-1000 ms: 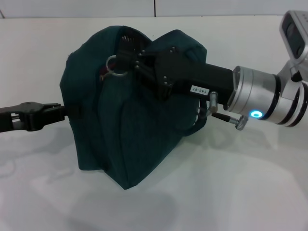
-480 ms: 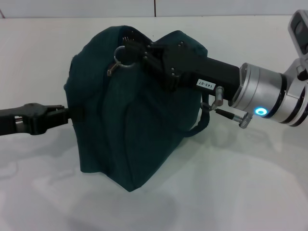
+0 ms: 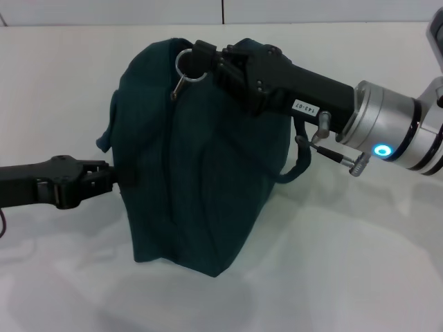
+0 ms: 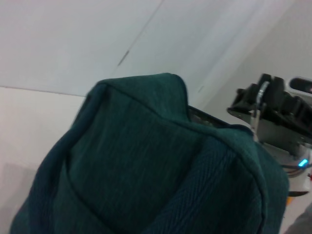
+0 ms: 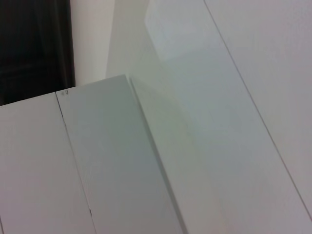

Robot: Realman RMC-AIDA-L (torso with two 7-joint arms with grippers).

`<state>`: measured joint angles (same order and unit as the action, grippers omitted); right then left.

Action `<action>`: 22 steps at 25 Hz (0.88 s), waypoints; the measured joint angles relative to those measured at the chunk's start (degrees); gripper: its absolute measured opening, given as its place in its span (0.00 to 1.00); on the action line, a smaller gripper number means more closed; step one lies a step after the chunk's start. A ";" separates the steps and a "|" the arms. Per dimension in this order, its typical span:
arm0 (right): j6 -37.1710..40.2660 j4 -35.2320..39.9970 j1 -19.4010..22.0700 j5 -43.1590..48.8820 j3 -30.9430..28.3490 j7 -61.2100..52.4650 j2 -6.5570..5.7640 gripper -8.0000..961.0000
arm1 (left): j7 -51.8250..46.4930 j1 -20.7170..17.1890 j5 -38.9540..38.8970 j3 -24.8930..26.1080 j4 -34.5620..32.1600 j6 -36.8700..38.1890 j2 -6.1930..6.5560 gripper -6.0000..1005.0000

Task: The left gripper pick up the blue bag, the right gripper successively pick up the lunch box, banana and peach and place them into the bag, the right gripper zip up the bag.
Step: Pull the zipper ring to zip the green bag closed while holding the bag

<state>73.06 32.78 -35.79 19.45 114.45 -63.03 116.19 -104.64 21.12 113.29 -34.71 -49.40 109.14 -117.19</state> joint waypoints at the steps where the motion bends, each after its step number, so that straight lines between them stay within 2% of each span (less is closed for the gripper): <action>1: 0.00 -0.03 0.00 -0.03 -0.07 -0.01 0.00 0.11 | 0.44 0.11 0.01 -0.01 0.00 0.43 -0.14 0.07; 10: 0.22 -0.26 -0.06 -0.04 -1.64 -1.17 -0.08 0.11 | 1.38 0.53 -0.22 -0.84 0.01 1.04 -0.42 0.07; 22: -0.17 -1.50 -0.72 -0.03 -2.60 -8.72 -0.27 0.11 | 5.25 1.27 -0.70 -2.65 0.88 2.77 -1.27 0.07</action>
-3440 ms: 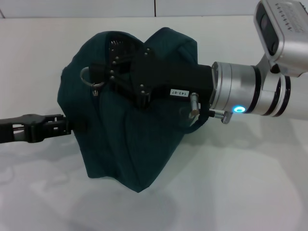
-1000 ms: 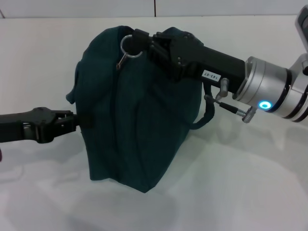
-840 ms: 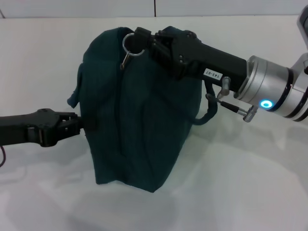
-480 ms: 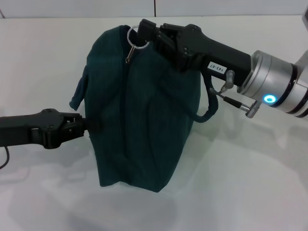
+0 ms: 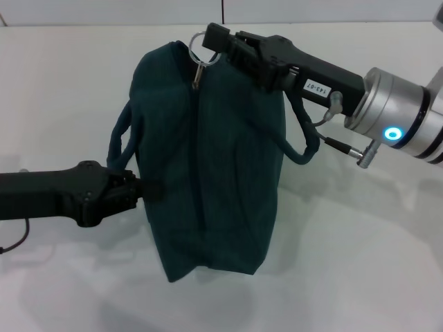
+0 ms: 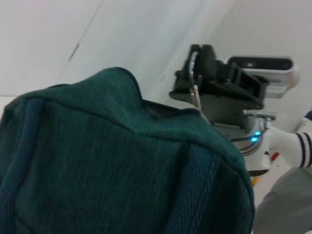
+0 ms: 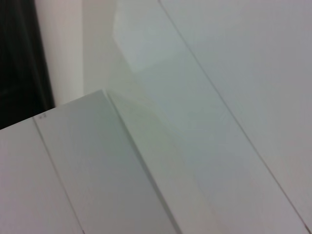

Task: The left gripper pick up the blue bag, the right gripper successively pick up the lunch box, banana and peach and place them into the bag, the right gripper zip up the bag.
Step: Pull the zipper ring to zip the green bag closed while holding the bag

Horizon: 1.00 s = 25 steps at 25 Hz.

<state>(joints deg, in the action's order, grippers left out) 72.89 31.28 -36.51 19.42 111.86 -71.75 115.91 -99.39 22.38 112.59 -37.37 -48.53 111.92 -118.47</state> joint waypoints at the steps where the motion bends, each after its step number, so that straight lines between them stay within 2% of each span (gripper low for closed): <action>1: -0.06 -0.30 0.00 0.00 -0.20 -0.51 -0.03 0.11 | 0.48 0.06 -0.19 -0.07 0.51 0.22 0.00 0.07; 6: -0.63 -0.87 0.00 0.00 -0.39 -2.07 -0.04 0.11 | 3.81 0.13 -1.49 -0.22 2.63 1.69 0.27 0.06; 25: -1.22 -1.55 -0.11 0.04 -1.79 -2.56 0.01 0.12 | 7.96 -0.88 -1.65 -4.00 3.48 3.36 -0.33 0.06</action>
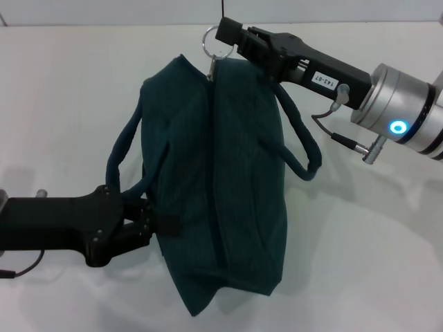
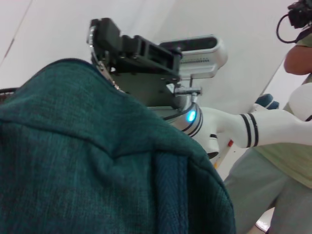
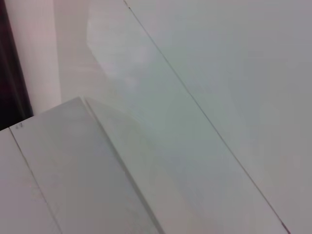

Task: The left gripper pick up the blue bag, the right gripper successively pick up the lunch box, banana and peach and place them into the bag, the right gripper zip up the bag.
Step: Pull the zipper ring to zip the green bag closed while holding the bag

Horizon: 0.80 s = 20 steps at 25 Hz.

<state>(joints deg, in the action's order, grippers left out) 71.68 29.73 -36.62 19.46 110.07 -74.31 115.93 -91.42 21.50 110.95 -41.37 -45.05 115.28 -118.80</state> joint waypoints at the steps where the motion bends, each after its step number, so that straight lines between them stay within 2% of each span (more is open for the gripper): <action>1: -0.18 -0.04 0.00 0.00 0.00 0.04 0.00 0.12 | 0.24 -0.06 -0.06 -0.01 0.14 0.20 0.03 0.06; 20: -3.99 -0.12 -0.57 0.01 -1.62 0.57 -0.02 0.12 | 4.52 -0.85 -0.40 -0.03 2.30 0.71 0.61 0.06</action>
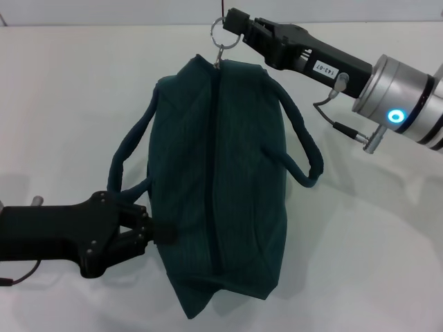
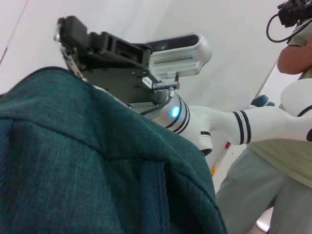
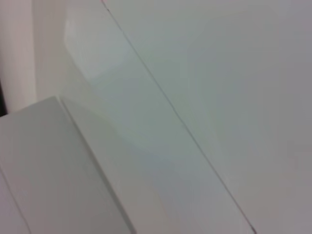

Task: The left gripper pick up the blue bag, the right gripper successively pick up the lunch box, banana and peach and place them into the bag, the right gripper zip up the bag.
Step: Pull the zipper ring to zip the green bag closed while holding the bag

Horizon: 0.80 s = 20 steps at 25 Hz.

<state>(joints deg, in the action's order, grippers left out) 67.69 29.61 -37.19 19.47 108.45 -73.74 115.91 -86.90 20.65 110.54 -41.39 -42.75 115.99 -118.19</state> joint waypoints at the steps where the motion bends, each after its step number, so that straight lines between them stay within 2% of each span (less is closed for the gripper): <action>1: -0.42 0.00 -0.01 0.00 0.00 0.00 -0.01 0.12 | 0.18 -0.03 0.00 0.00 0.01 0.14 0.00 0.06; 20: -3.29 -1.25 -0.78 0.18 -2.18 1.47 0.10 0.12 | 4.01 -0.47 0.51 -0.69 0.86 0.30 0.01 0.06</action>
<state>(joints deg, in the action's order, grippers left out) 64.40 28.36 -37.97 19.65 106.27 -72.27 116.01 -82.89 20.18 111.06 -42.08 -41.89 116.29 -118.18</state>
